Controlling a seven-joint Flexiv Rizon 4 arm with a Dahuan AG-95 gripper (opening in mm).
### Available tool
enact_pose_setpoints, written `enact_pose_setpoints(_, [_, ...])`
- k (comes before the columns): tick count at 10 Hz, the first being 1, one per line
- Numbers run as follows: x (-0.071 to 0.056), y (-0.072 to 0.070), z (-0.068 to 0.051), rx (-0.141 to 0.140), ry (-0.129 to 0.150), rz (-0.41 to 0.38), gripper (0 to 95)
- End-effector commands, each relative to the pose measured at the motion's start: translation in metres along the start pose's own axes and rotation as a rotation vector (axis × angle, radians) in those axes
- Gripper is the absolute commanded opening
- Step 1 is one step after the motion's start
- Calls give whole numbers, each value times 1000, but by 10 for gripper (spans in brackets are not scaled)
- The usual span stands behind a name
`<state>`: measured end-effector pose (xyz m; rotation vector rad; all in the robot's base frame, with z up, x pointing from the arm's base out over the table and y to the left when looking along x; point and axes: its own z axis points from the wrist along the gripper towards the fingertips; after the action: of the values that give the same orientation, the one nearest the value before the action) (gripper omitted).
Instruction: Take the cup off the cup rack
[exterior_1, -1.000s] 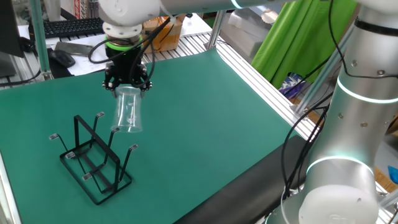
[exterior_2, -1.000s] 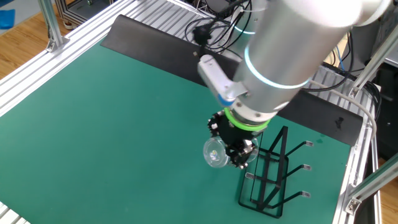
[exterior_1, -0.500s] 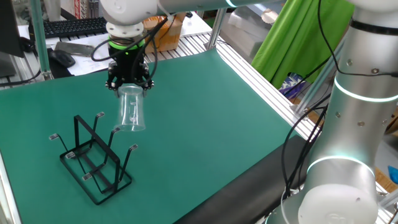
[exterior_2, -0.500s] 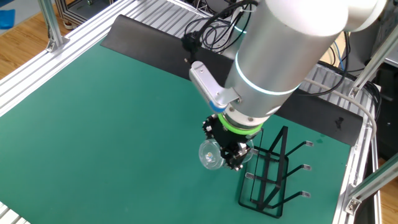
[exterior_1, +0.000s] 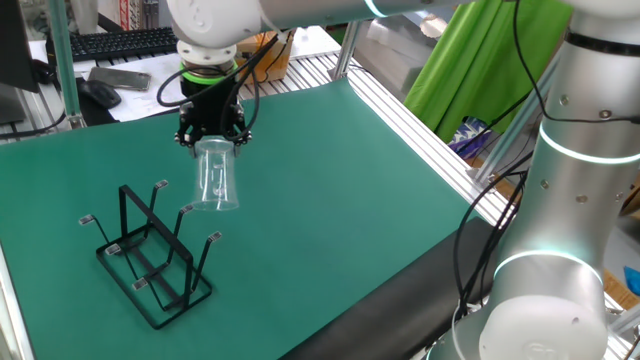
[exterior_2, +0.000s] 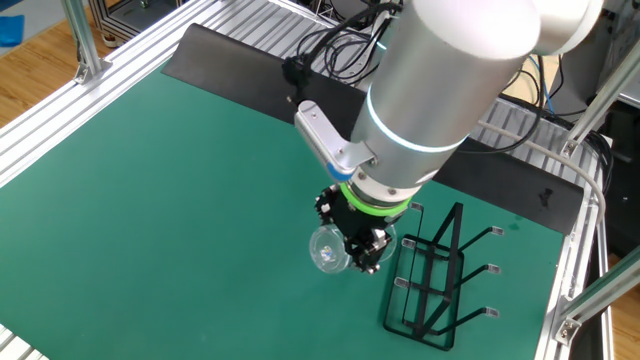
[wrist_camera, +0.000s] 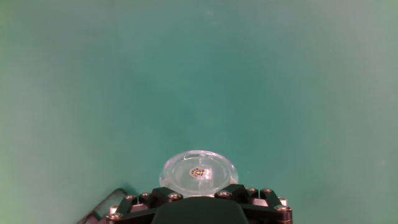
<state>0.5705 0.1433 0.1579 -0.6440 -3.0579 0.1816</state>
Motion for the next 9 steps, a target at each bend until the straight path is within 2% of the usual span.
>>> enact_pose_setpoints(1, [-1, -5, 7, 5, -18, -8, 0])
enact_pose_setpoints(6, [-1, -12, 21, 15, -26, -20, 0])
enact_pose_setpoints(8, [6, -13, 29, 2, -51, -8, 0])
enact_pose_setpoints(9, [10, -14, 34, -2, -64, -5, 190])
